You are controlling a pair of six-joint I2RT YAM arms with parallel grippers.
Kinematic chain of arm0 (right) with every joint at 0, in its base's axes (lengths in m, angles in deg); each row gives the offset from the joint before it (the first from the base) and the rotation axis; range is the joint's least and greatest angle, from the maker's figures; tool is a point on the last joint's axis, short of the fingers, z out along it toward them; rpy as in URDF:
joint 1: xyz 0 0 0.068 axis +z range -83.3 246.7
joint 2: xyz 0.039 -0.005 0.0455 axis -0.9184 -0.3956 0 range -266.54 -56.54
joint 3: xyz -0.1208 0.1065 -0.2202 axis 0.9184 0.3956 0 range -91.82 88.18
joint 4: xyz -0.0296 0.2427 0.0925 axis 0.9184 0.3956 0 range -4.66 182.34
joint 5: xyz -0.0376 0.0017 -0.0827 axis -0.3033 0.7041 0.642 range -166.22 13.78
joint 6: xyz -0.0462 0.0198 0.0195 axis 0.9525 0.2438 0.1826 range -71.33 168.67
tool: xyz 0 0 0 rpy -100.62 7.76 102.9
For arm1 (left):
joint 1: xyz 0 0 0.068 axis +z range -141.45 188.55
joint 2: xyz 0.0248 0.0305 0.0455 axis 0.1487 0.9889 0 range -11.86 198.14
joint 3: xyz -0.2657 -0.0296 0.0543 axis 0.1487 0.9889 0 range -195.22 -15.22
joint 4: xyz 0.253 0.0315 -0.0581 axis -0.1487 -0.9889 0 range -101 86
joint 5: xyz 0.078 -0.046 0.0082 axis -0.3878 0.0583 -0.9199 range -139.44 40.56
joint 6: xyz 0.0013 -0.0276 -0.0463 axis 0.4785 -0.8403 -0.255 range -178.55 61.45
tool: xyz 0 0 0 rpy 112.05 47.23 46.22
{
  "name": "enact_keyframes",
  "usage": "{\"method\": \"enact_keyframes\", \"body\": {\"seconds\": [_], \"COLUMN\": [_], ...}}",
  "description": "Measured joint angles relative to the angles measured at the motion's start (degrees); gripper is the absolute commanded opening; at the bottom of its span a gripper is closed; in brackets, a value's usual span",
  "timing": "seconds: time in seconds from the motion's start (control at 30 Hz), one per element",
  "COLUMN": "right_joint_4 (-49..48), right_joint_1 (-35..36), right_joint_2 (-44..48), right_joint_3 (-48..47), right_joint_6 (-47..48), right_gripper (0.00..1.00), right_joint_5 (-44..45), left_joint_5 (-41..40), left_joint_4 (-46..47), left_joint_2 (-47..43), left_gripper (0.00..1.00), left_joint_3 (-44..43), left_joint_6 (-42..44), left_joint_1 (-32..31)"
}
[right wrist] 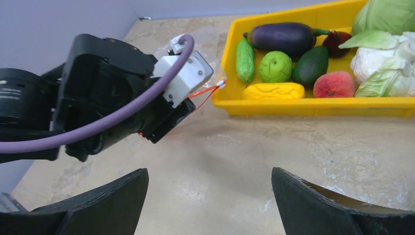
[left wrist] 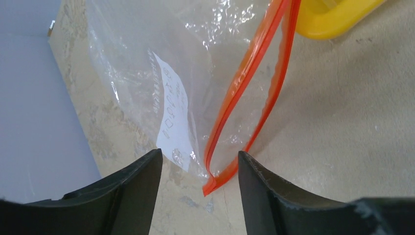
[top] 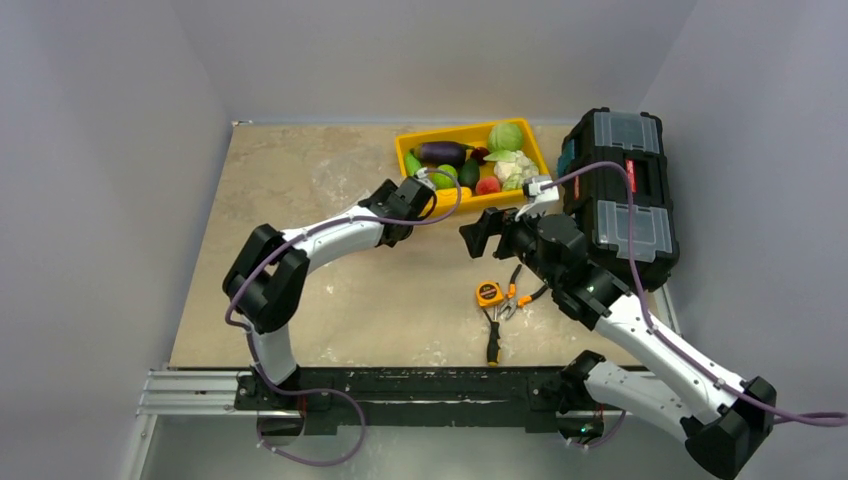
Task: Place the food in the zip-top bag and seal the zipper
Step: Pick up the zipper food storage bag at the center of the board.
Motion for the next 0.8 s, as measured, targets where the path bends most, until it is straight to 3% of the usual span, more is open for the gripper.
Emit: {"method": "enact_keyframes", "body": {"seconds": [0.2, 0.33, 0.47, 0.8], "right_joint_4": [1.27, 1.9, 3.21, 3.8], "right_joint_1": [0.0, 0.0, 0.0, 0.0], "right_joint_2": [3.08, 4.79, 5.11, 5.42], "right_joint_3": [0.42, 1.6, 1.79, 2.73], "right_joint_6": [-0.55, -0.96, -1.22, -3.45], "right_gripper": [0.99, 0.99, 0.99, 0.99], "right_joint_5": [1.01, 1.51, 1.95, 1.11], "left_joint_5": [-2.16, -3.15, -4.57, -7.93], "left_joint_4": [1.42, 1.44, 1.6, 2.75], "left_joint_2": [4.15, 6.82, 7.98, 7.69], "left_gripper": [0.43, 0.29, 0.0, 0.0], "left_joint_3": [-2.73, -3.82, -4.46, -4.55], "left_joint_6": [0.39, 0.42, 0.61, 2.23], "left_joint_1": [0.0, 0.0, 0.0, 0.15]}}
